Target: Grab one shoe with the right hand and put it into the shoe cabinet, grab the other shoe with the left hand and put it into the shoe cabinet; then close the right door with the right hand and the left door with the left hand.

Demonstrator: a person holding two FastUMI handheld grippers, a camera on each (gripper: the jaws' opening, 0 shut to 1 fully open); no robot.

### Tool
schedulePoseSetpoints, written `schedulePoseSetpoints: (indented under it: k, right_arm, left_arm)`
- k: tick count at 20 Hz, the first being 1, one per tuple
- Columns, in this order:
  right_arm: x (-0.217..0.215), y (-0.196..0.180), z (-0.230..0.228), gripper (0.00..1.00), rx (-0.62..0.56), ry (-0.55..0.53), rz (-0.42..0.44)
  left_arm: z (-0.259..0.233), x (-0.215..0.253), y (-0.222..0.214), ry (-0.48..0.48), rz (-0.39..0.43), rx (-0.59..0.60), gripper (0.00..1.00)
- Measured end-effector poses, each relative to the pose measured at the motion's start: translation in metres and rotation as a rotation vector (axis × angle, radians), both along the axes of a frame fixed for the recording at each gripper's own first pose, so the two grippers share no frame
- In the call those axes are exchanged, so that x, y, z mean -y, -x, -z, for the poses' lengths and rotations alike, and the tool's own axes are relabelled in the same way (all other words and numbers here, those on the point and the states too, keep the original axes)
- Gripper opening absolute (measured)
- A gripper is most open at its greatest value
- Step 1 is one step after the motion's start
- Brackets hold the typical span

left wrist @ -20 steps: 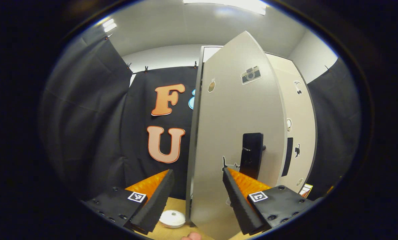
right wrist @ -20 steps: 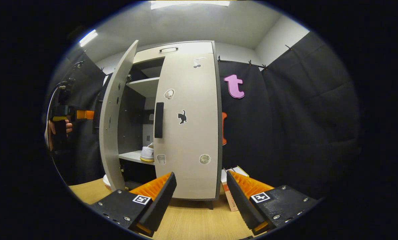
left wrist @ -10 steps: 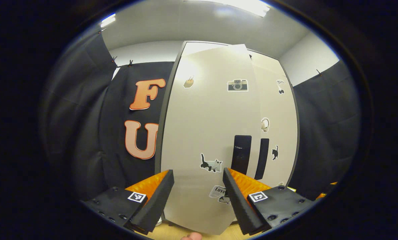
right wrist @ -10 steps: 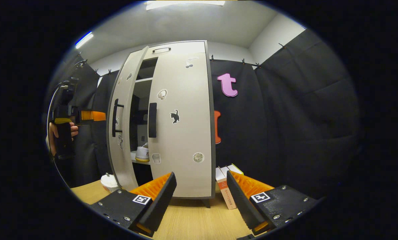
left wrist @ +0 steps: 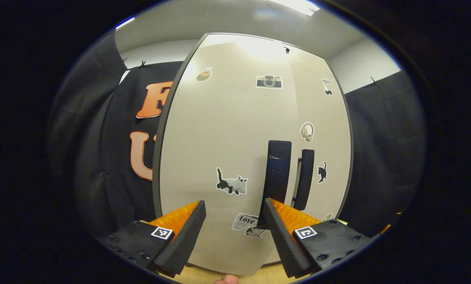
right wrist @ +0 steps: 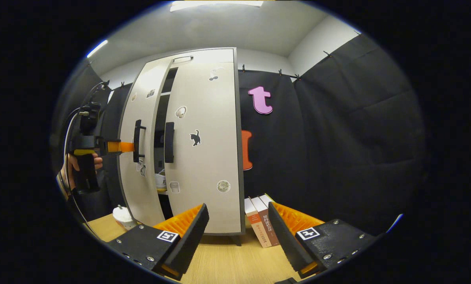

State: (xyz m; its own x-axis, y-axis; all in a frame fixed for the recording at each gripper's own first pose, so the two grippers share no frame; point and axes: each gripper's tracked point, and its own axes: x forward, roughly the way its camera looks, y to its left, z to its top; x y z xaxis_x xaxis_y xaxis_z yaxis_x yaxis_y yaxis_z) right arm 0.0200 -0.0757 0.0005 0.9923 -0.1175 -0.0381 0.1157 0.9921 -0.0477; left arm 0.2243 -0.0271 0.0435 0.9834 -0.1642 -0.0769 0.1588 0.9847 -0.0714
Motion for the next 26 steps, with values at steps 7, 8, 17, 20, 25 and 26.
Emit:
schedulePoseSetpoints:
  k: [7,8,17,20,25,26]
  right_arm:
    - [0.01,-0.005,-0.002,0.93,0.01,-0.006,0.023]
    - [0.012,-0.005,-0.003,0.93,0.011,-0.007,0.026]
    - [0.007,-0.008,-0.006,0.93,0.016,-0.007,0.011]
    - [-0.006,-0.009,-0.009,0.93,0.02,-0.012,-0.023]
    - [-0.025,-0.007,-0.012,0.93,0.023,-0.009,-0.088]
    - [-0.027,-0.005,-0.012,0.93,0.022,-0.005,-0.096]
  left_arm:
    - [0.004,0.011,-0.02,-0.011,-0.002,-0.011,0.95]
    - [0.005,0.013,-0.023,-0.002,0.004,-0.015,0.96]
    - [-0.011,0.002,-0.012,0.015,-0.014,0.019,0.96]
    - [-0.02,-0.012,0.014,0.0,-0.034,0.044,0.96]
    - [-0.019,-0.033,0.073,-0.01,-0.073,0.07,0.96]
    - [-0.019,-0.034,0.085,-0.008,-0.073,0.081,0.96]
